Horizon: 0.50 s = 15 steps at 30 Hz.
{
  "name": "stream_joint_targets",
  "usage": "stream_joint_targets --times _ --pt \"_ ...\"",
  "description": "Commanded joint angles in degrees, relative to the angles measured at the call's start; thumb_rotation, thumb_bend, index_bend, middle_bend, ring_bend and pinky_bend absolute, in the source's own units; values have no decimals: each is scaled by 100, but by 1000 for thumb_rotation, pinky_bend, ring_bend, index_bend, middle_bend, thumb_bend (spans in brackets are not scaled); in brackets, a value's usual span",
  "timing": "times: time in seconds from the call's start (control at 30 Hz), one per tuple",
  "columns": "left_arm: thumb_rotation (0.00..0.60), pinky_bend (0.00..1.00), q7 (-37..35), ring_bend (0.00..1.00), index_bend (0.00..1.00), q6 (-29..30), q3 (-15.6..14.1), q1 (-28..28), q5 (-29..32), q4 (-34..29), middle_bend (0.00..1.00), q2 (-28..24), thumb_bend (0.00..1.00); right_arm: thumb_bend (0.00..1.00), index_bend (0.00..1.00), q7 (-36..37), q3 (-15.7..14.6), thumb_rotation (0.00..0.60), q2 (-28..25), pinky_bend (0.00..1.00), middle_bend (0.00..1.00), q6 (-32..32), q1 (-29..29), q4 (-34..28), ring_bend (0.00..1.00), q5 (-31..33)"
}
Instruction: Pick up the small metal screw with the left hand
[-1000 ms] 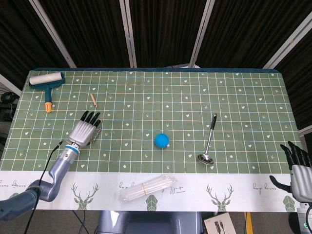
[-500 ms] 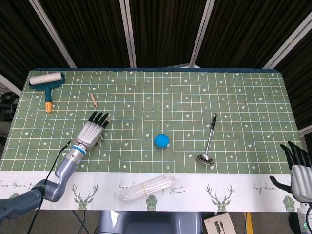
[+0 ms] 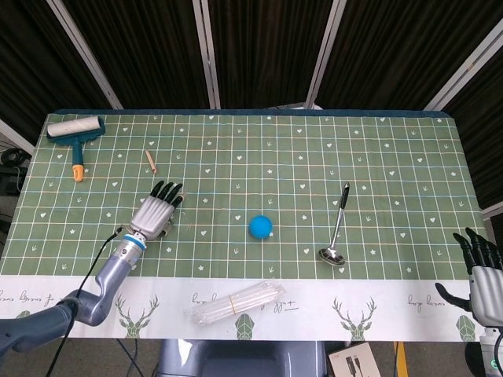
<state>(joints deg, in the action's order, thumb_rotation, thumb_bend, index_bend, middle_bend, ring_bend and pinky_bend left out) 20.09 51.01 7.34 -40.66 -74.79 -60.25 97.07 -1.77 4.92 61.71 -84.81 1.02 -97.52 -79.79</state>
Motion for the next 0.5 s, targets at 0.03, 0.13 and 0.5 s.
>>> stream_joint_targets --times 0.03,0.13,0.5 --pt "600 0 65 0 383 -69 17 -26 94 -110 0 -84 239 101 77 -9 -2 600 2 67 0 -5 -1 0 0 -9" --pt "600 0 167 0 437 -171 23 -51 211 -232 0 -169 241 100 77 -13 -1 600 4 67 0 -6 -2 0 0 -6" --pt "600 0 387 0 453 -380 -65 -178 344 -412 0 -315 241 101 77 -34 11 600 18 67 0 -4 -2 7 0 17"
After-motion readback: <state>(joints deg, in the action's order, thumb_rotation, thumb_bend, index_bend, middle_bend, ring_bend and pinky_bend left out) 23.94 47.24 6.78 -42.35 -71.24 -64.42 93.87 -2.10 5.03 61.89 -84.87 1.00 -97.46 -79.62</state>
